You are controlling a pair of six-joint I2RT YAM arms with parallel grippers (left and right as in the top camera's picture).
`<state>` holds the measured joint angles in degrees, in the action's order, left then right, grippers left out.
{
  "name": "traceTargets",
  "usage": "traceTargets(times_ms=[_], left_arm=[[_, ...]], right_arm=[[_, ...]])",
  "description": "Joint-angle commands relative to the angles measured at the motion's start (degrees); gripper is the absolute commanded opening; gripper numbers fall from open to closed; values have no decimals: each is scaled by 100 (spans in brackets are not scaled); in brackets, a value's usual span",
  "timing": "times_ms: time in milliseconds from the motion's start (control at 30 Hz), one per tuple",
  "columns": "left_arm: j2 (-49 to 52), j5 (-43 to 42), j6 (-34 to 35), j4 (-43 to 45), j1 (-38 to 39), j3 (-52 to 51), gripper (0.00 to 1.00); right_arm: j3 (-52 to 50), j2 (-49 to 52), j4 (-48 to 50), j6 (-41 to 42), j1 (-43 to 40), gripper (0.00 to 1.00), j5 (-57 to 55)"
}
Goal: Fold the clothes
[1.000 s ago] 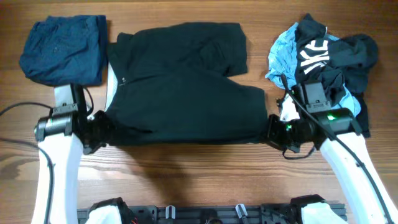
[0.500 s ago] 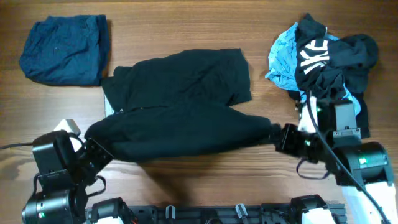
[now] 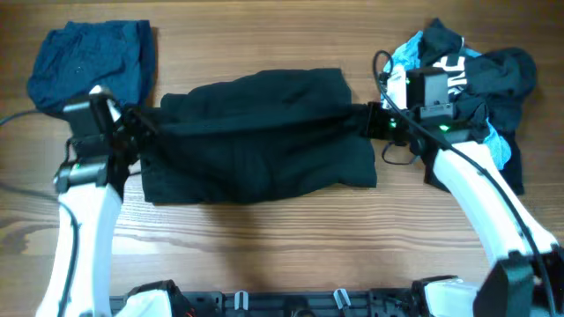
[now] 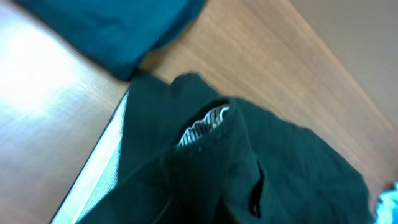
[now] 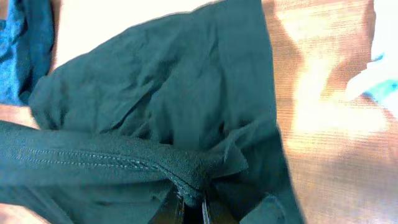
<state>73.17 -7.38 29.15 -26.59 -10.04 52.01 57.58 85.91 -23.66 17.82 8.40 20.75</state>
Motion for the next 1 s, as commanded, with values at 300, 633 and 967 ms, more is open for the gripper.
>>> traceTargets(times_ms=[300,633,967], left_arm=[[2124,1574,-214,2452,704,50,52],[636,1641,-343,328,702,704,100],[-2050,566,-339,-1958,693,822,100]], right_arm=[[85,1110,1641,-286,-87,61,-476],[1294,616,-315,-678,-90,99,-597],[2197,-330,-2968,-728,-90,100,-372]])
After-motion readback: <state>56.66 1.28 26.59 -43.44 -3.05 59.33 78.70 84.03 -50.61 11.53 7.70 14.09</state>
